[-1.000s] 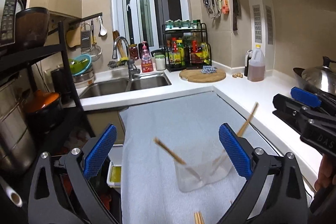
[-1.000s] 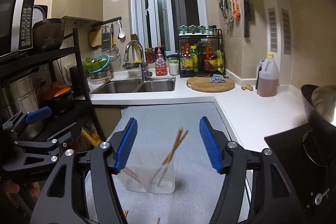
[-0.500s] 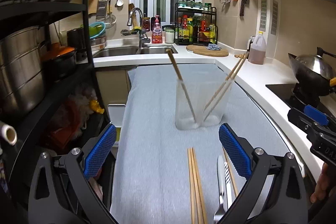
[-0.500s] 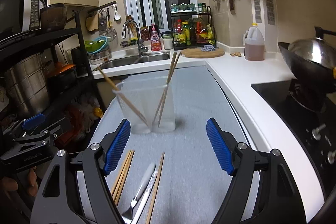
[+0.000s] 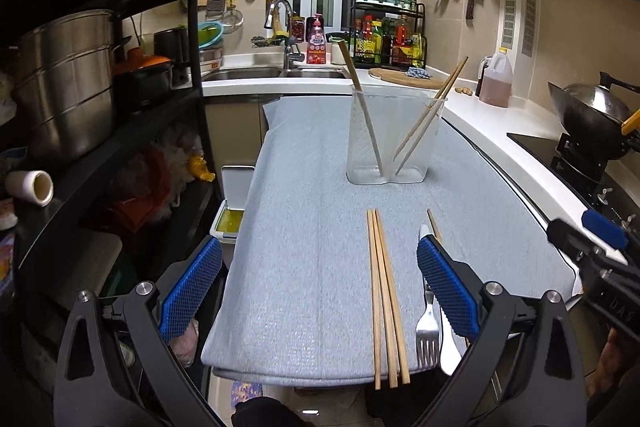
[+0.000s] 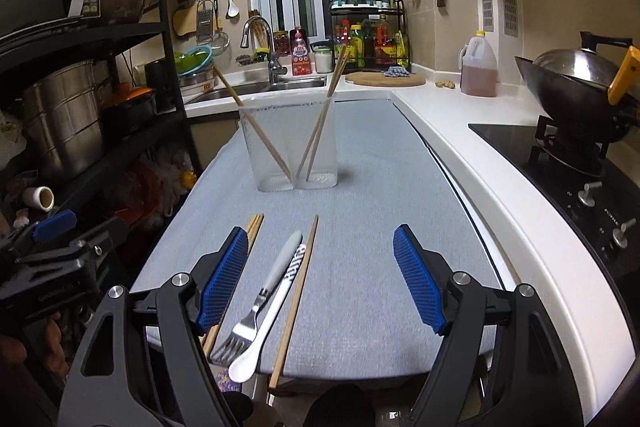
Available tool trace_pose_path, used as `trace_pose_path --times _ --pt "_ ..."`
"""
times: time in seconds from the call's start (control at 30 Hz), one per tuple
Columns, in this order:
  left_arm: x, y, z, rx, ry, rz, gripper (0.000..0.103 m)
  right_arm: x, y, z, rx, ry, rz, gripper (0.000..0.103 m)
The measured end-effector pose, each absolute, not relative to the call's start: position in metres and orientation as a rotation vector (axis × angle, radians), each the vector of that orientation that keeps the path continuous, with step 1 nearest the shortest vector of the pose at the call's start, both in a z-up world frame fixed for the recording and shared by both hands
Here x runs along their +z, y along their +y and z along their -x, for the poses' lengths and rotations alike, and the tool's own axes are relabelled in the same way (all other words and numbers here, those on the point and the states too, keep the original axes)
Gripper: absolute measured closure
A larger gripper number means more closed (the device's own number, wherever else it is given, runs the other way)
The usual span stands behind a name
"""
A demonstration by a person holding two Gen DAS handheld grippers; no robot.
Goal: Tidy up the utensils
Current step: 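Move both open tools back toward the remaining utensils, then close the right tool on a wooden chopstick while the left tool grasps another chopstick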
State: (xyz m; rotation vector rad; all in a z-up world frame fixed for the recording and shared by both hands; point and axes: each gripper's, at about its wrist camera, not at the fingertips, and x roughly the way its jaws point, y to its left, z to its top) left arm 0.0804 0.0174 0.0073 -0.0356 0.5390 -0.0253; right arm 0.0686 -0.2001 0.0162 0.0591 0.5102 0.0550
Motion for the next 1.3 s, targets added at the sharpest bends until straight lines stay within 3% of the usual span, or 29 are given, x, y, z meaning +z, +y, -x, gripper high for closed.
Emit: trace_pose_path --times 0.13,0.2,0.3,0.7,0.73,0.83,1.2,1.3 --pt "-0.003 0.021 -0.072 -0.007 0.554 0.048 0.008 -0.011 -0.198 -0.064 0.039 0.543 -0.030 0.030" --pt "-0.008 0.021 -0.069 0.003 0.565 0.049 0.008 -0.024 -0.197 -0.066 0.047 0.573 -0.024 0.046" --pt "-0.016 0.023 -0.064 0.018 0.579 0.047 0.008 -0.043 -0.195 -0.073 0.084 0.644 -0.039 0.061" --pt "-0.025 0.028 -0.062 0.044 0.612 0.049 0.008 -0.086 -0.173 -0.101 0.137 0.800 -0.034 0.064" --pt "-0.026 0.028 -0.062 0.045 0.614 0.048 0.008 -0.090 -0.174 -0.105 0.129 0.812 -0.027 0.067" --pt "-0.031 0.029 -0.065 0.043 0.618 0.054 0.008 -0.093 -0.174 -0.104 0.132 0.765 0.027 0.094" --pt "-0.073 0.016 -0.080 -0.031 0.629 0.049 0.008 -0.096 -0.213 -0.107 0.109 0.722 -0.018 0.096" --pt "-0.085 0.007 -0.087 -0.056 0.666 0.023 0.012 -0.095 -0.216 -0.108 0.108 0.719 -0.020 0.096"
